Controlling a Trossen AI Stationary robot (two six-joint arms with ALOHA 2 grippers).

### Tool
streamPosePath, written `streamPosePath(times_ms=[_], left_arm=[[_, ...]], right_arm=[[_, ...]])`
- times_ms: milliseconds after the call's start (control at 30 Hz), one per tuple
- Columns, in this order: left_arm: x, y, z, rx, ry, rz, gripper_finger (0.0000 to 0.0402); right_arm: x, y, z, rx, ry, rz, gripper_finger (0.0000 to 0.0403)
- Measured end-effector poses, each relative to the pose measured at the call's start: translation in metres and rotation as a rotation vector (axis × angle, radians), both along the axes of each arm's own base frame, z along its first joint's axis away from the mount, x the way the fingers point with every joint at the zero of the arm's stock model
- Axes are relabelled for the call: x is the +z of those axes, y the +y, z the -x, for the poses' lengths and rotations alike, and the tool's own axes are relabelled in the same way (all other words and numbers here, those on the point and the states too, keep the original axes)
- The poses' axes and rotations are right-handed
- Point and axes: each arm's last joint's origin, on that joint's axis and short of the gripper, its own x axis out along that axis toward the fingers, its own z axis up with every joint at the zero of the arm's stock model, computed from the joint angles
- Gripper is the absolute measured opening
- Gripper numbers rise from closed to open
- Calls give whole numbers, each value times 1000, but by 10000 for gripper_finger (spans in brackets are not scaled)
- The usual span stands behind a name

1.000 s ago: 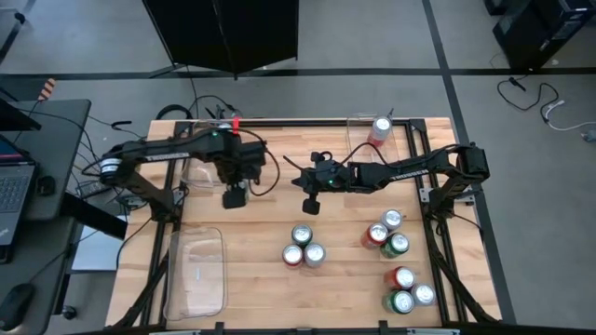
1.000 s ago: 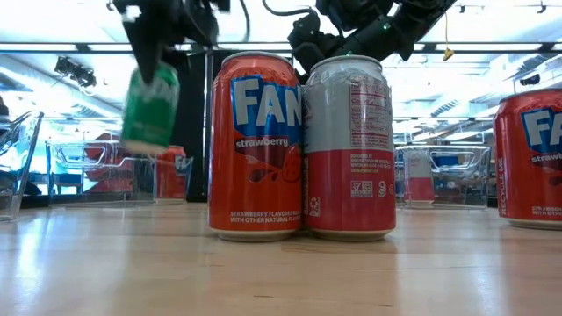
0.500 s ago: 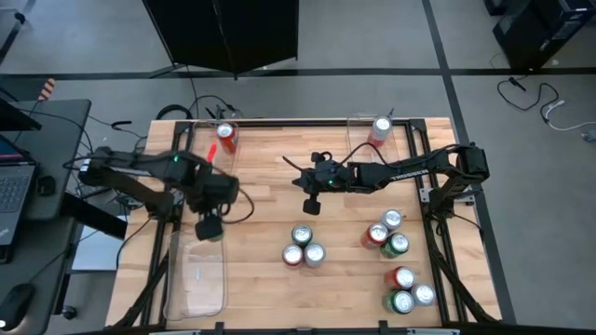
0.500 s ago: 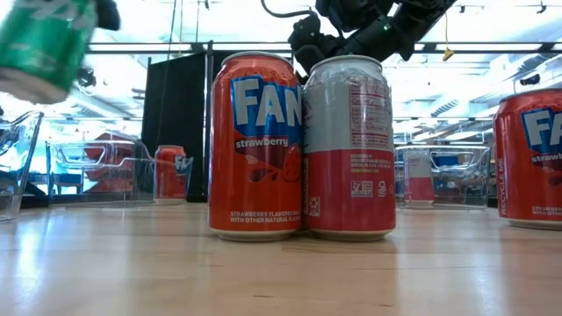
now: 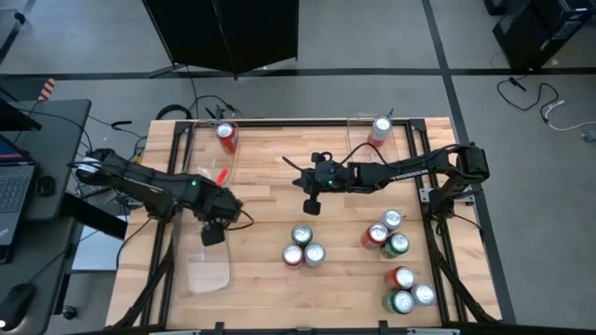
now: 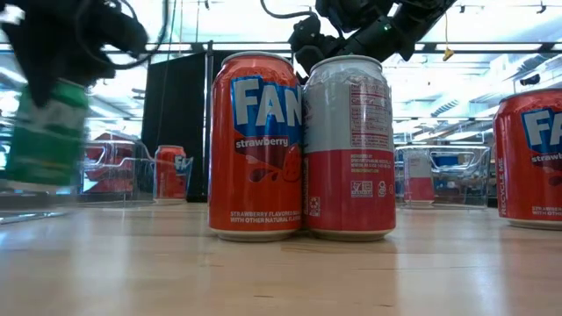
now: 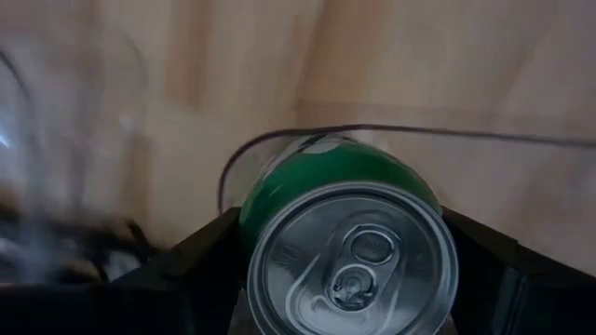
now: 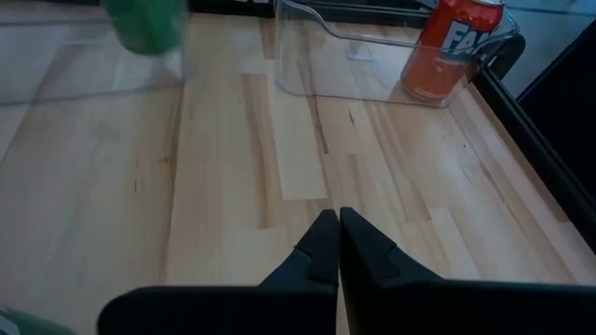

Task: Sort soda cans
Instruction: Put the top green soda can into the bottom transparent bin

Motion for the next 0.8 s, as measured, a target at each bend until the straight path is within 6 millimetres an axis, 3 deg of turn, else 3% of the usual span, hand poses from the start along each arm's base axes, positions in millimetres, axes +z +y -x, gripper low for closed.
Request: streamPosePath(times_ms=[400, 800], left_arm=[[-6, 22, -32, -23, -297, -135, 283], [-2, 72, -58, 22, -471, -273, 283]], right_arm=[[0, 0, 0, -2, 0, -3, 0], [9, -2, 14, -55, 69, 22, 0]])
